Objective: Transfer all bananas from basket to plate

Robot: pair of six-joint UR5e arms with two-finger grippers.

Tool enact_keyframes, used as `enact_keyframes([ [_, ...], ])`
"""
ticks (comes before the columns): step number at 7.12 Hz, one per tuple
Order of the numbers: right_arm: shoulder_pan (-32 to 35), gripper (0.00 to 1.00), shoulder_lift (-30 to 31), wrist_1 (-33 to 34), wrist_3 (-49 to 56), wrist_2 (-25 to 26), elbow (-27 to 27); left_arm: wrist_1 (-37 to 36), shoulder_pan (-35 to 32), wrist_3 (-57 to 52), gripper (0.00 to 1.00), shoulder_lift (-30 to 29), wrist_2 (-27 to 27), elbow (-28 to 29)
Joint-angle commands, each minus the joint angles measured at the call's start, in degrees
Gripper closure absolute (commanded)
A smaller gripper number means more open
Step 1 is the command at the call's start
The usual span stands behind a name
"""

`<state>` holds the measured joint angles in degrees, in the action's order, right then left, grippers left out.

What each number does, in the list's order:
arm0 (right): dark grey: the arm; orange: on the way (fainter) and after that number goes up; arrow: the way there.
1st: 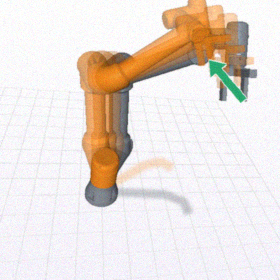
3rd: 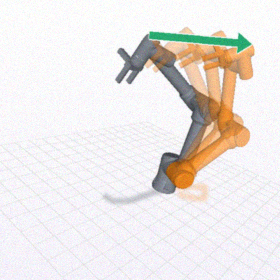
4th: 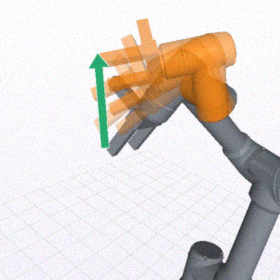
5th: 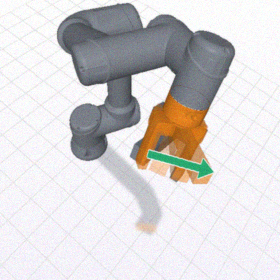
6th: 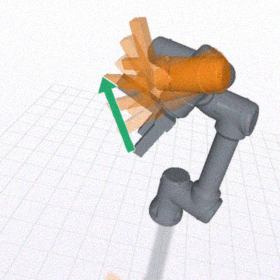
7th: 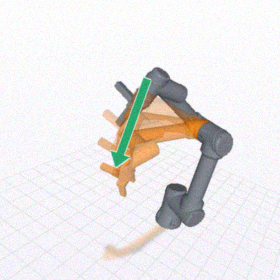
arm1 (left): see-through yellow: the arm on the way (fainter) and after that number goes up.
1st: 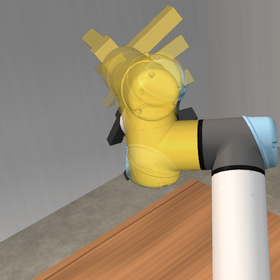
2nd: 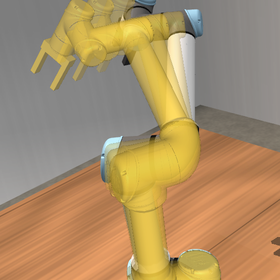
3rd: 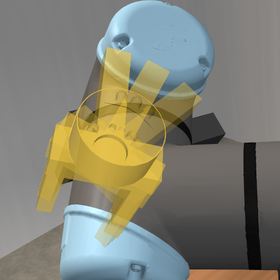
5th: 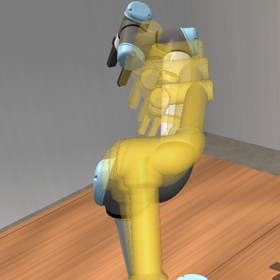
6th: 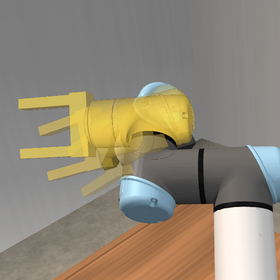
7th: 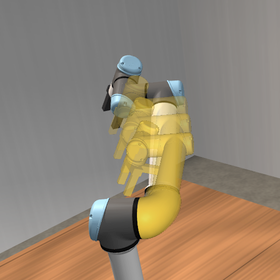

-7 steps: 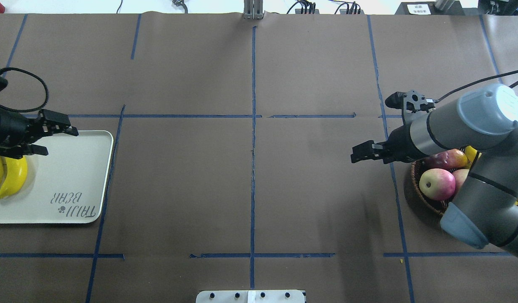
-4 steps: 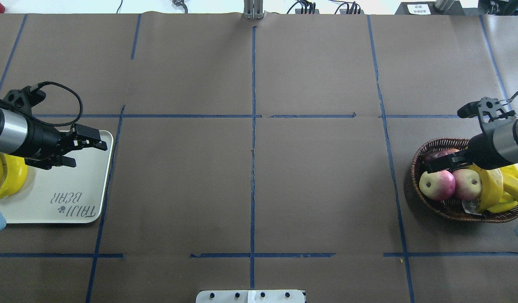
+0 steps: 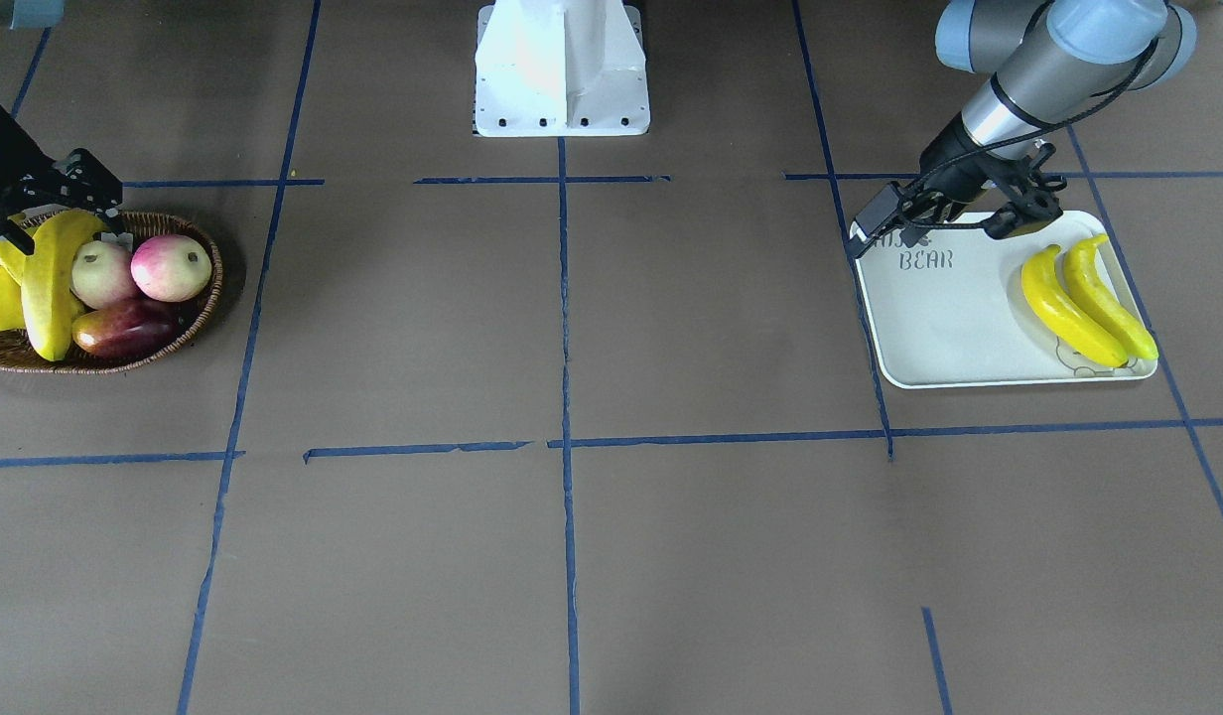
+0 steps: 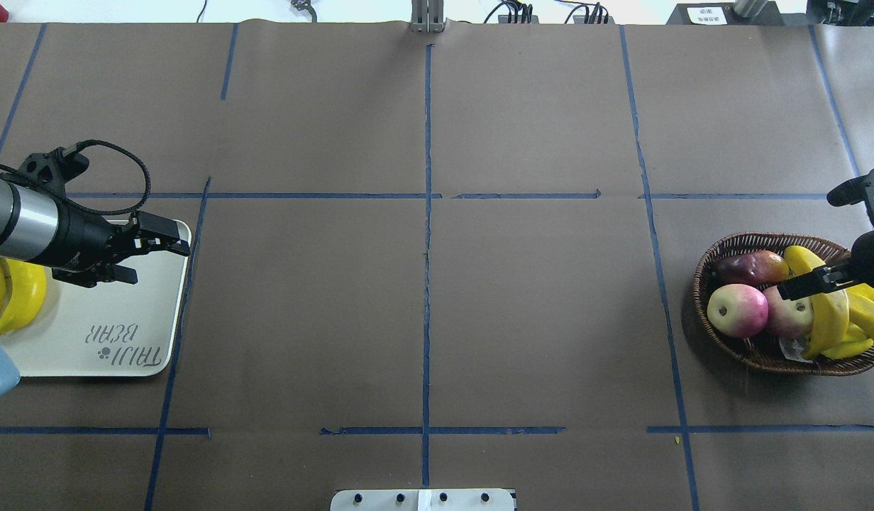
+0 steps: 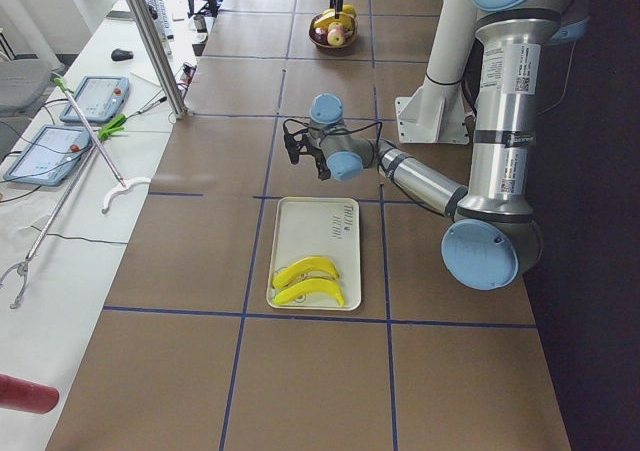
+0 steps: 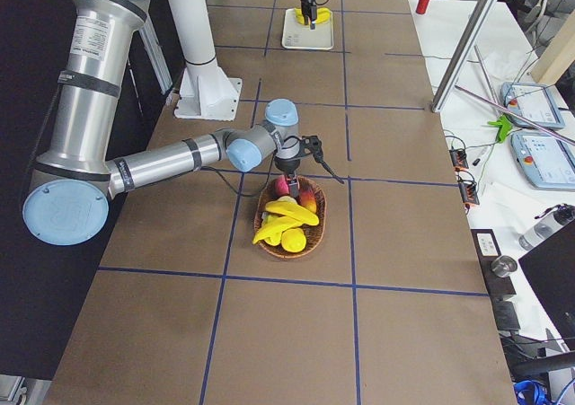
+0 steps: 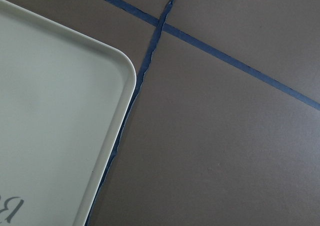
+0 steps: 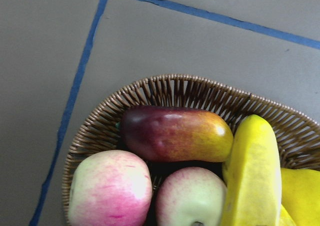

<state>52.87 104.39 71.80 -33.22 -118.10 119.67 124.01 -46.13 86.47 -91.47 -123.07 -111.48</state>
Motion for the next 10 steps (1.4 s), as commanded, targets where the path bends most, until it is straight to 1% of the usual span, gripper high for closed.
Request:
enact_keyframes([
  [1, -0.92, 0.0, 2.56, 3.35, 0.0, 6.91, 1.88, 0.0, 0.25, 0.01, 0.0, -0.03, 0.02, 0.03],
  [2, -1.01, 0.01, 4.23, 3.35, -0.87, 7.35, 1.62, 0.0, 0.51, 0.1, 0.0, -0.03, 0.02, 0.03],
  [3, -1.18, 0.03, 4.24, 3.26, -5.32, 7.01, 1.44, 0.0, 0.42, 0.01, 0.0, -0.03, 0.02, 0.03],
  [4, -2.49, 0.08, 4.24, 2.83, -10.24, 6.92, 1.44, 0.09, 0.51, 0.01, 0.0, -0.03, 0.02, 0.03],
  [5, -3.37, 0.1, 4.24, 2.82, -12.98, 6.83, 1.35, 0.09, 0.51, 0.01, 0.0, -0.11, -0.06, 0.03],
  [6, -4.95, 0.1, 4.24, 2.82, -14.75, 6.83, 1.18, 0.09, 0.42, 0.1, 0.0, -0.11, -0.07, 0.03],
  [9, -8.38, 0.11, 4.24, 2.91, -15.47, 7.62, -0.4, 0.09, 0.51, 0.01, 0.0, -0.03, 0.02, -0.05],
  [10, -8.91, 0.13, 4.24, 2.91, -15.47, 8.06, -0.58, 0.09, 0.42, 0.01, 0.0, 0.06, -0.06, 0.03],
])
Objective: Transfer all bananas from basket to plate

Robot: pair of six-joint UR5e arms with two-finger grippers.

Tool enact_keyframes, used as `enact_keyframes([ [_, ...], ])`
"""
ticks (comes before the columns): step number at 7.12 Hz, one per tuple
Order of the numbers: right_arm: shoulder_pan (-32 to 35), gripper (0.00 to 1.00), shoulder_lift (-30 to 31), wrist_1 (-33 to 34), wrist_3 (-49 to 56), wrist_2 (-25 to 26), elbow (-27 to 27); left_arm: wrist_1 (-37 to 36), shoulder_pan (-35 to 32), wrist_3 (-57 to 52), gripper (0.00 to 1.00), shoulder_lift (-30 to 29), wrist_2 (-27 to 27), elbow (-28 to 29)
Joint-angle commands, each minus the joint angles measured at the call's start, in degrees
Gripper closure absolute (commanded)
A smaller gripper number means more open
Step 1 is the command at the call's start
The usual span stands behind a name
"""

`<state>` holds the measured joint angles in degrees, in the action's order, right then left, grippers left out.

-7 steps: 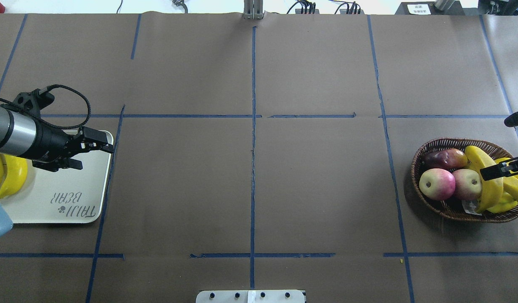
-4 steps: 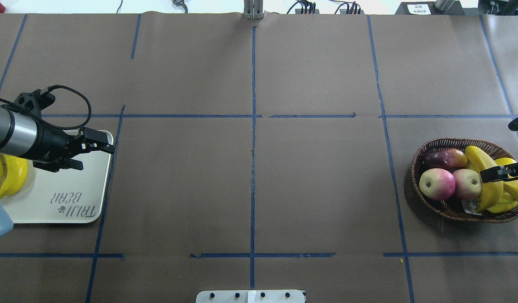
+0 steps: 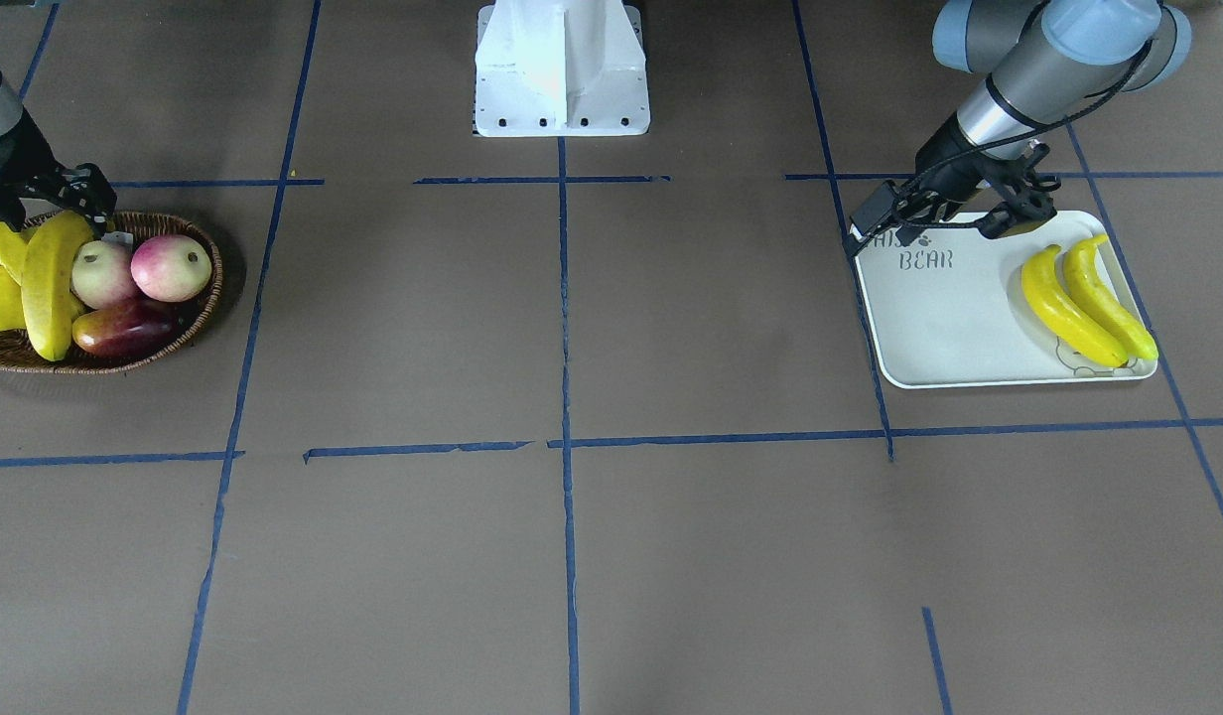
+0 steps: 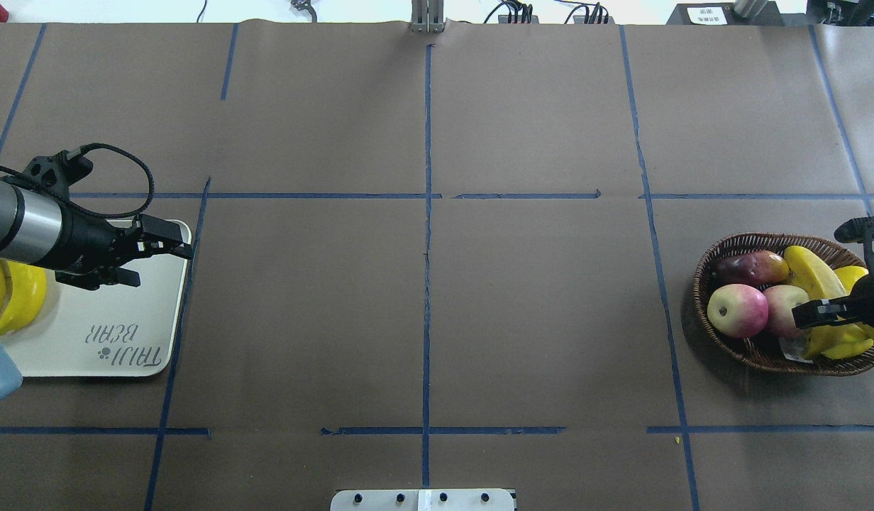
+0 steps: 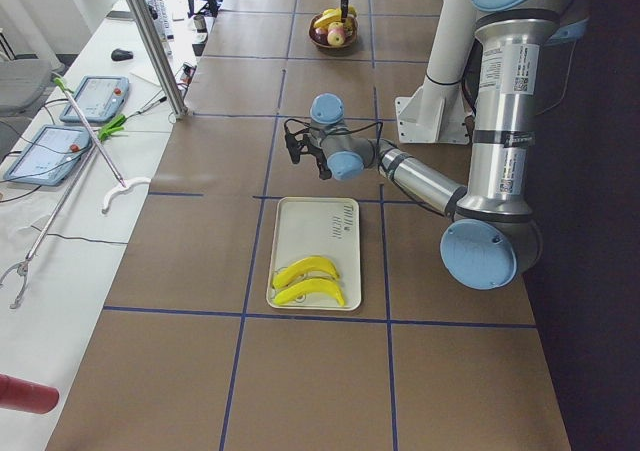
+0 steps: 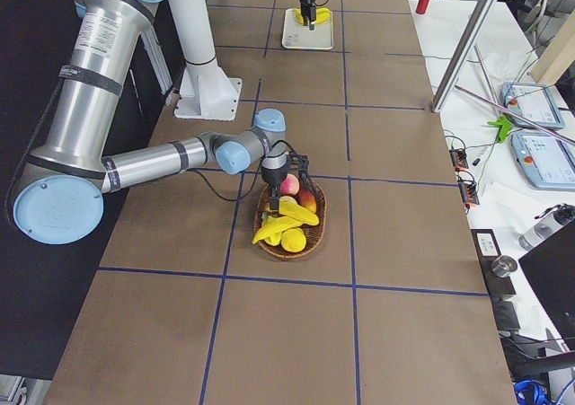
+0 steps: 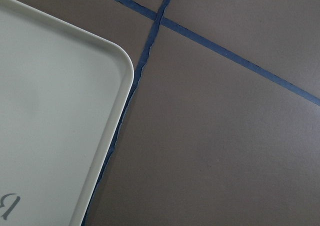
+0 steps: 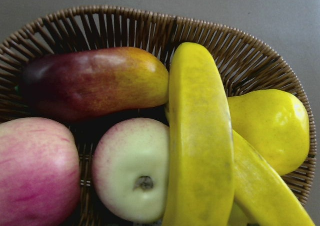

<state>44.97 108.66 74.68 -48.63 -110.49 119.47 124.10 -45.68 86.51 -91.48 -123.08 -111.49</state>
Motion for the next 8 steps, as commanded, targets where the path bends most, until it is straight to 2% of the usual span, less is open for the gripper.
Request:
enact_keyframes([
  [1, -1.2, 0.22, -0.02, 0.03, 0.2, 0.71, -0.72, 0.0, 0.06, -0.03, 0.0, 0.07, 0.03, 0.04],
  [2, -1.63, 0.31, -0.02, 0.12, 0.38, 1.24, -1.16, 0.0, 0.06, 0.06, 0.0, 0.07, 0.03, 0.04],
  [5, -1.9, 0.37, 0.07, 0.65, 0.73, 3.17, -1.96, 0.0, 0.06, 0.06, 0.0, 0.07, 0.03, -0.04],
  [7, -1.99, 0.62, -0.02, 0.65, 0.82, 3.44, -2.05, 0.0, 0.06, 0.06, 0.0, 0.16, 0.03, -0.04],
  [8, -2.08, 0.7, -0.11, 0.65, 0.82, 3.44, -2.05, 0.0, 0.06, 0.06, 0.0, 0.16, -0.06, -0.13],
])
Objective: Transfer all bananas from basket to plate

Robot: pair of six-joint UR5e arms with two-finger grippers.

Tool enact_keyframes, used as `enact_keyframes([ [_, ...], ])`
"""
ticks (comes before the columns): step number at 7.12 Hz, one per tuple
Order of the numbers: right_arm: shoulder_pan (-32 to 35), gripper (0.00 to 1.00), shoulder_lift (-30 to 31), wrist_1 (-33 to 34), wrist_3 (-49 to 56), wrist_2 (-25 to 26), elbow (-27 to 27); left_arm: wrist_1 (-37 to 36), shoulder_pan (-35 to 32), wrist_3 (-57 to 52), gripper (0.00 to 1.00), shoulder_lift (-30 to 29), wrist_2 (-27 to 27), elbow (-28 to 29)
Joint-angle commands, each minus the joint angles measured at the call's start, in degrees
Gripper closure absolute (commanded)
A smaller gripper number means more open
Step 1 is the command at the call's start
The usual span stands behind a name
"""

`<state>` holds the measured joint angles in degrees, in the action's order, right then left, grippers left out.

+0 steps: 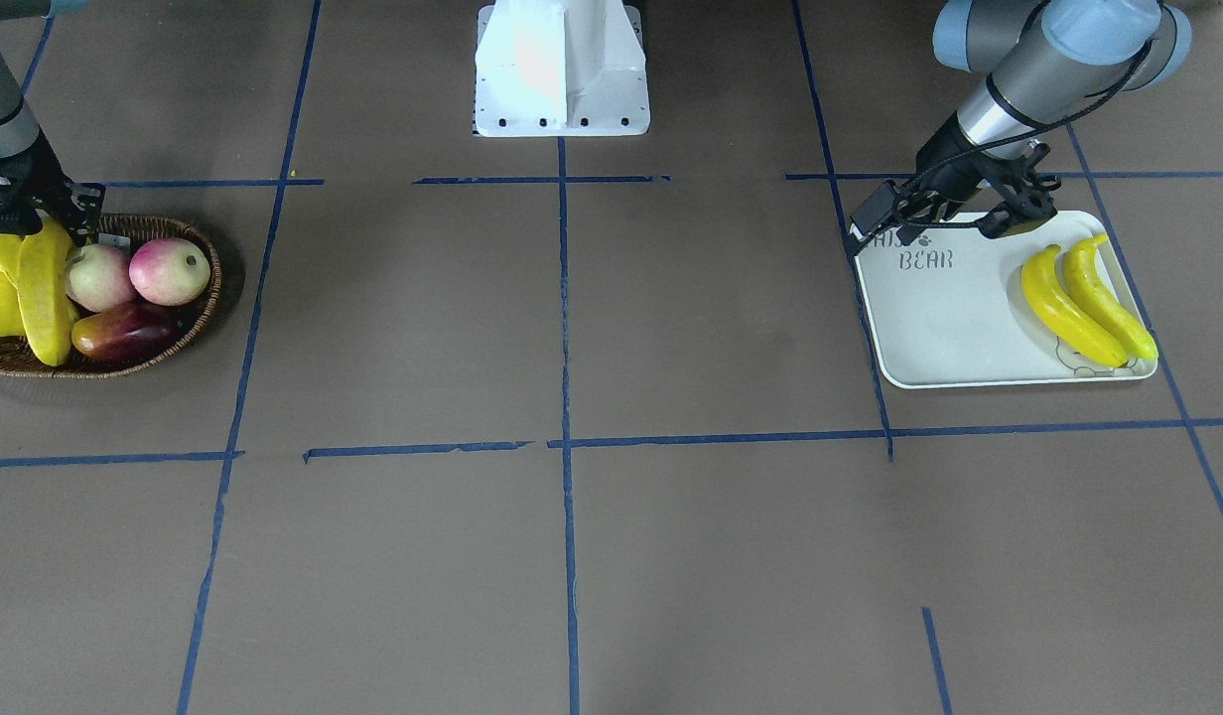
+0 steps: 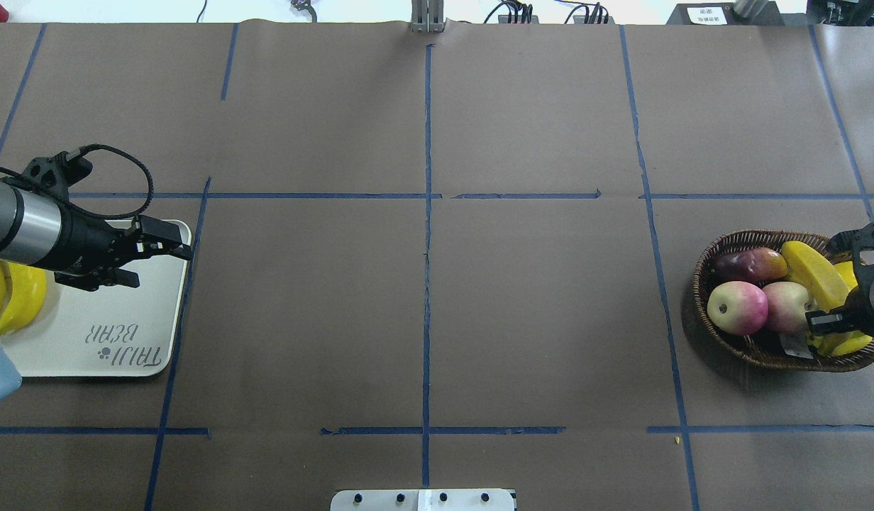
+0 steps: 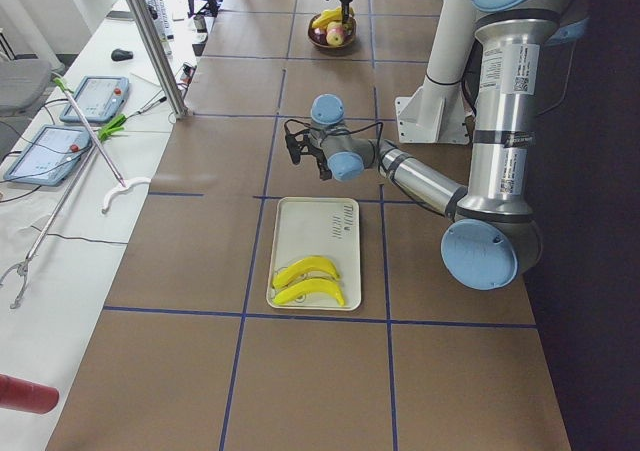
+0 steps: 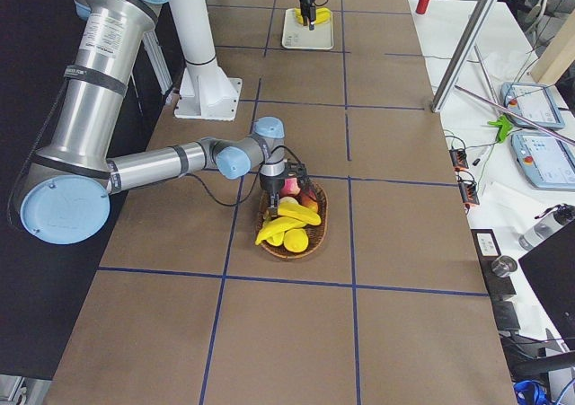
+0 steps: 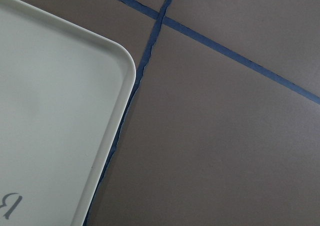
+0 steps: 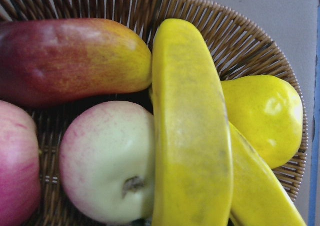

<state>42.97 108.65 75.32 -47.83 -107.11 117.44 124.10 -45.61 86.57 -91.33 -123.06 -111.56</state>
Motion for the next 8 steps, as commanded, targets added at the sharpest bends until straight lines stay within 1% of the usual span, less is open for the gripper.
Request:
enact_keyframes([
  [1, 0.0, 0.79, -0.1, -0.09, 0.01, 0.06, 0.16, 0.0, 0.0, 0.0, 0.0, 0.18, 0.02, -0.24],
  [2, 0.18, 0.83, -0.1, -0.09, 0.01, 0.06, 0.77, 0.0, -0.09, 0.0, 0.0, 0.36, 0.02, -0.42],
  [3, 0.35, 0.83, 0.33, -0.17, 0.01, 0.14, 2.6, 0.0, -0.09, 0.0, 0.0, 0.36, -0.07, -0.42],
  [5, 2.89, 0.92, 2.44, -0.17, 0.1, -0.03, 9.01, 0.09, -0.09, 0.0, 0.0, 0.36, 0.02, -0.5],
  [6, 3.43, 0.93, 1.93, -0.35, 0.01, -0.03, 10.95, 0.0, 0.0, 0.0, 0.0, 0.27, 0.02, -0.5],
  [7, 3.52, 0.99, 1.05, -0.7, -0.16, -1.25, 13.06, 0.09, 0.0, 0.0, 0.0, 0.1, 0.02, -0.5],
  [8, 3.52, 0.99, -1.31, -0.88, -0.25, -2.65, 13.6, 0.09, 0.0, 0.0, 0.0, -0.08, -0.07, -0.5],
])
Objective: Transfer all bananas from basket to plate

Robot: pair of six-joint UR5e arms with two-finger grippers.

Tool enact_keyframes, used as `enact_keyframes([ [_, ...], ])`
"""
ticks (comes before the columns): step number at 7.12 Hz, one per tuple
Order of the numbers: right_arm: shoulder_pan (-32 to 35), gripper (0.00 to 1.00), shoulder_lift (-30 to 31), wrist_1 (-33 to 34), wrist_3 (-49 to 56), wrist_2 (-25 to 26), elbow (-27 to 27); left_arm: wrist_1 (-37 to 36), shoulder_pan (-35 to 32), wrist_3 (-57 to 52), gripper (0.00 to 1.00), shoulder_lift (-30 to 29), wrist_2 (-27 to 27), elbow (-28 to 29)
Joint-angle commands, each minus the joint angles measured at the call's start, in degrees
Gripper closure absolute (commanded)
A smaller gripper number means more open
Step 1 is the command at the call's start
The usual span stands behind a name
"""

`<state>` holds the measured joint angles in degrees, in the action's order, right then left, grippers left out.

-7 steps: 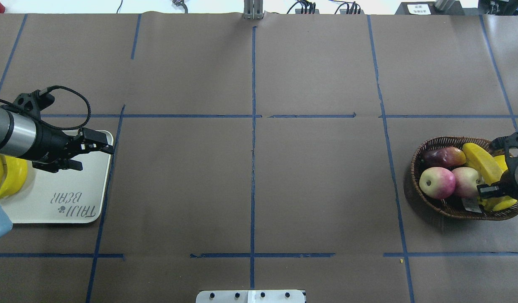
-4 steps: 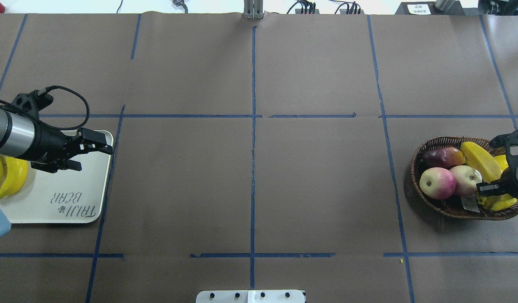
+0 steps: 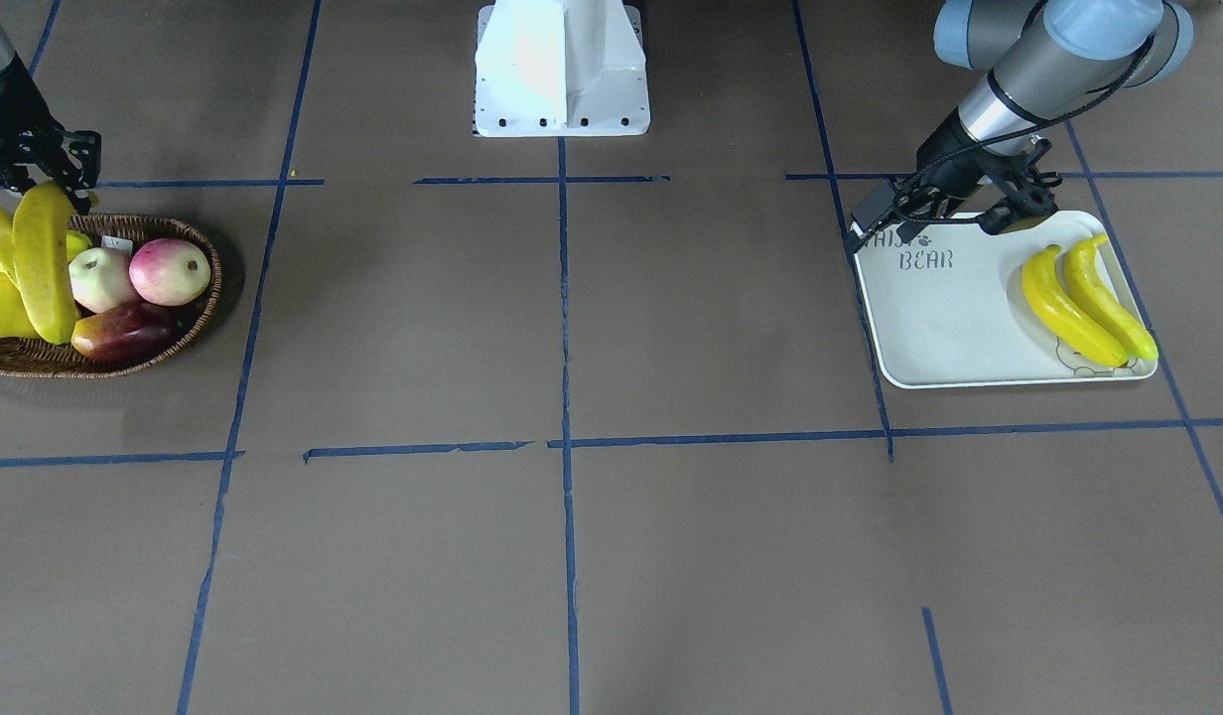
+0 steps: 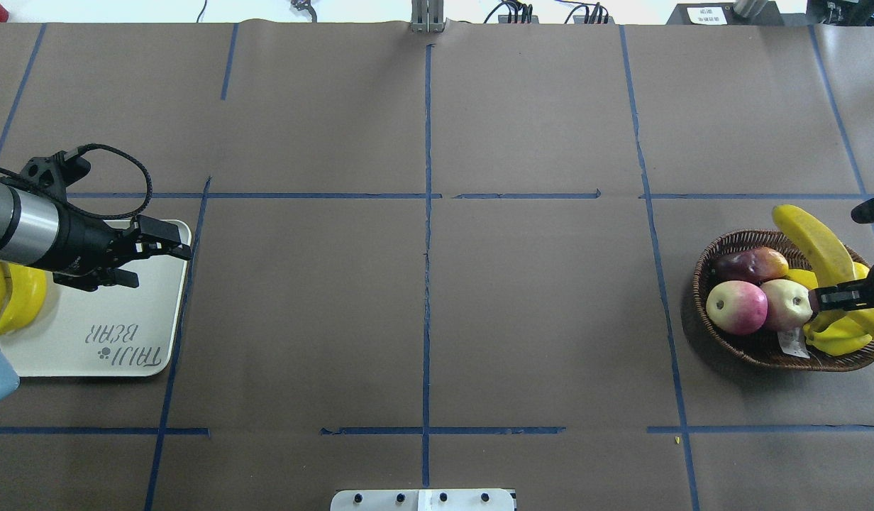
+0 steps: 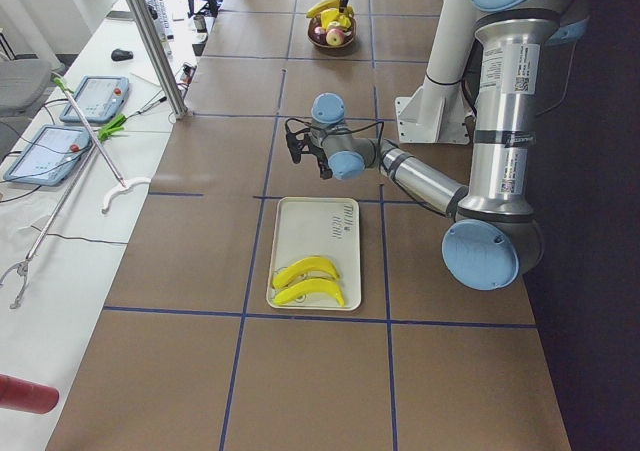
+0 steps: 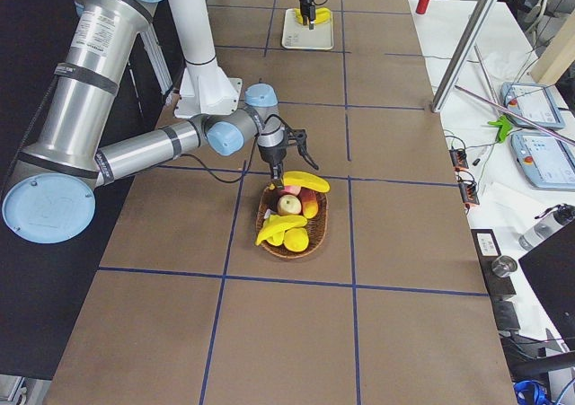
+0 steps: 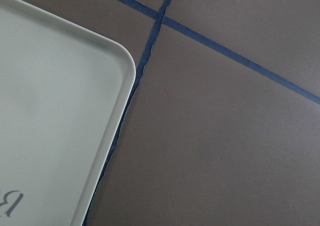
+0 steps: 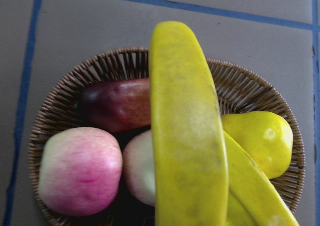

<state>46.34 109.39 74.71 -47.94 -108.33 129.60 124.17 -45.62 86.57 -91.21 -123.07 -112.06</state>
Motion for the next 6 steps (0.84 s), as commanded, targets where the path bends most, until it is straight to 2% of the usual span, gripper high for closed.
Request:
enact_keyframes([
  [1, 0.06, 0.99, -6.6, -0.27, -0.48, -4.06, 0.75, 0.02, 0.27, 0.0, 0.0, -0.37, -0.07, 0.0],
  [3, -0.72, 0.99, -18.37, -0.18, -2.49, -7.76, -3.45, 0.11, 0.62, 0.09, 0.0, -2.47, -0.15, 0.17],
  [4, -3.77, 0.99, -23.47, -0.27, -7.9, -8.21, -4.78, 0.11, 0.97, 1.04, 0.0, -4.05, -0.24, 0.52],
  [6, -8.97, 0.99, -37.0, -0.27, -13.91, -7.78, -12.57, 0.2, 3.85, 10.07, 0.0, -9.05, -0.07, 1.13],
])
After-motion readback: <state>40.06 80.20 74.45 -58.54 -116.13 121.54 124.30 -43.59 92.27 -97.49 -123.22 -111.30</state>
